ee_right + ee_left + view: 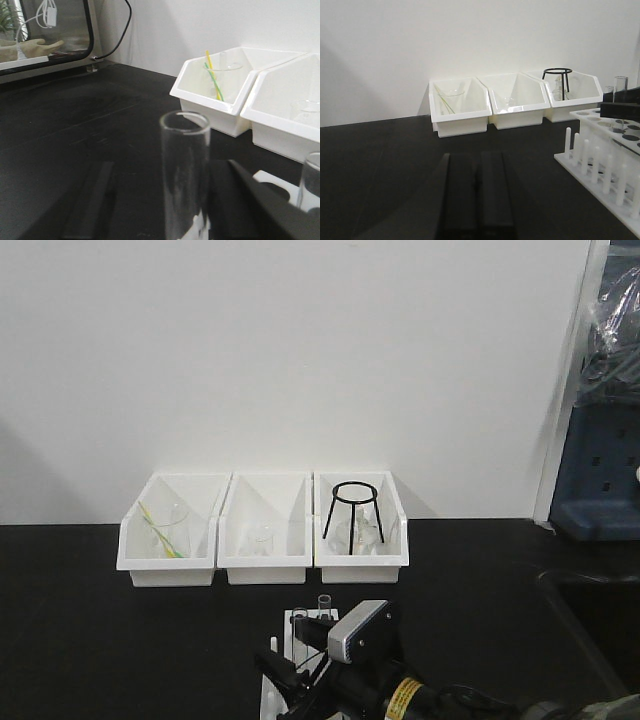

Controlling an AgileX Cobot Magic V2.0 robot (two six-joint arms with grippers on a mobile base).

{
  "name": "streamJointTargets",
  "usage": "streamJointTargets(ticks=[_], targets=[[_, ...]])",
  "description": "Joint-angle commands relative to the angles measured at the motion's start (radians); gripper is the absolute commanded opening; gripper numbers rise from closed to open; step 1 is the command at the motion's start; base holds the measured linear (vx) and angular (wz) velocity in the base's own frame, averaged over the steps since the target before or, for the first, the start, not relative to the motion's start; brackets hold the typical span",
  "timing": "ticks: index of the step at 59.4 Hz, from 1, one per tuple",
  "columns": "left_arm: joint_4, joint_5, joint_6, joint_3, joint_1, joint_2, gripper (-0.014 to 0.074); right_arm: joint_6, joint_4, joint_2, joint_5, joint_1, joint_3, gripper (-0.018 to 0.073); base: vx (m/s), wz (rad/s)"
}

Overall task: Flip and reinsert test tube from rack
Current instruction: 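Move the right gripper down onto a clear tube in the rack and grasp it, then lift the clear tube up out of the rack with the right gripper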

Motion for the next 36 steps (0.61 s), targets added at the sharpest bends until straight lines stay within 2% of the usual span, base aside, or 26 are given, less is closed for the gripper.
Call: streamJointTargets(ticks=[1, 9, 12, 24, 36], targets=[[0.000, -0.081, -0.002, -0.006, 0.000, -0.008, -0.0006, -0.001, 0.017, -0.052, -0.087, -0.004, -0.029, 0.0268, 0.00, 0.00], [0.000, -0.081, -0.002, -0.006, 0.000, -0.008, -0.0006, -0.001, 0.020, -0.052, -0.086, -0.004, -0.029, 0.0033, 0.00, 0.00], [0.000, -0.081, -0.002, -0.006, 0.000, -0.008, -0.0006, -0.001, 0.020, -0.052, -0.086, -0.004, -0.029, -0.0017, 0.00, 0.00], [0.000, -0.081, -0.002, -0.006, 0.000, -0.008, -0.0006, 0.000, 0.019, -0.082, -0.063, -0.004, -0.029, -0.0015, 0.00, 0.00], [0.000, -0.081, -0.002, -0.006, 0.000, -0.008, -0.0006, 0.018, 0.007, -0.243, 0.053, -0.004, -0.060, -0.0013, 0.00, 0.00]])
